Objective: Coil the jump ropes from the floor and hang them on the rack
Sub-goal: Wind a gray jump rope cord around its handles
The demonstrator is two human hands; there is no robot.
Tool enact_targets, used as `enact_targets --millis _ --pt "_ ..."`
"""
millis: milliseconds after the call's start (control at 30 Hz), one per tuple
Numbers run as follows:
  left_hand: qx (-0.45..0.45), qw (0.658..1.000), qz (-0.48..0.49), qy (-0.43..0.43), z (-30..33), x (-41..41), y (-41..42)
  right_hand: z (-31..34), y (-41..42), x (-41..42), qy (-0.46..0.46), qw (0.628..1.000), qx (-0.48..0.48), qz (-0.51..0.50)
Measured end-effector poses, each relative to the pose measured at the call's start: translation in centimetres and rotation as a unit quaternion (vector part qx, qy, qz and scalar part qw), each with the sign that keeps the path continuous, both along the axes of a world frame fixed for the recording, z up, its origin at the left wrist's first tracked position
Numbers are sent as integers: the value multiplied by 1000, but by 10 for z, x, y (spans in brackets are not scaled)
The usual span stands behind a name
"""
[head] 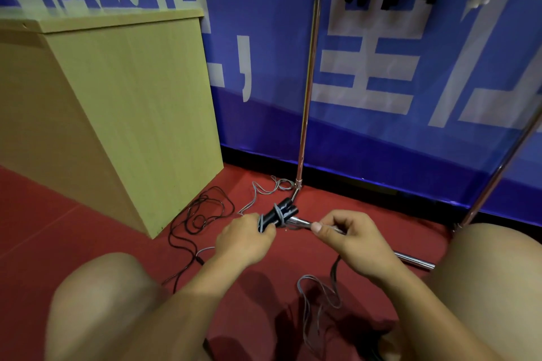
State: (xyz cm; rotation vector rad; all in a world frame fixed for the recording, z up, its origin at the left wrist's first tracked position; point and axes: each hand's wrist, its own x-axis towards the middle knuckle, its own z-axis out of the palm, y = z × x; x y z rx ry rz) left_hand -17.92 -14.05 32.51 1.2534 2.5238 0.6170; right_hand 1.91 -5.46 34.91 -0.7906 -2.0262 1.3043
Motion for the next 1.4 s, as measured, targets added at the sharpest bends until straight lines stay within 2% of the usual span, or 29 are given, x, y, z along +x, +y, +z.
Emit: enact_targets --millis 100,233,500,600,767,933,1033,1233,1333,1400 --pt "-46 995 -86 -32 -4 0 0 5 1 2 37 999 -17 7" --pt "-98 971 -210 -58 -9 10 -5 7 6 5 55 998 -35 14" --pt "-23 937 -334 -97 17 29 -29 0 10 0 51 998 -27 -31" --pt "11 923 -354 -151 24 31 -32 -5 12 -2 39 996 -62 -43" --pt "48 892 -314 -321 34 32 -34 -7 10 -7 16 986 -159 -36" --pt "111 886 -254 -372 37 33 -28 -13 5 -10 -86 981 -176 -9" --pt "137 895 -198 -375 35 33 -22 -16 0 -11 -102 979 -173 29" --pt "169 912 -85 -365 24 28 -10 -19 -6 -14 -43 992 -91 80" --pt "179 926 -45 -331 15 21 -6 -18 -8 -14 -69 990 -67 103" --pt "181 946 -20 -268 8 13 -4 -18 -9 -14 -76 986 -88 116"
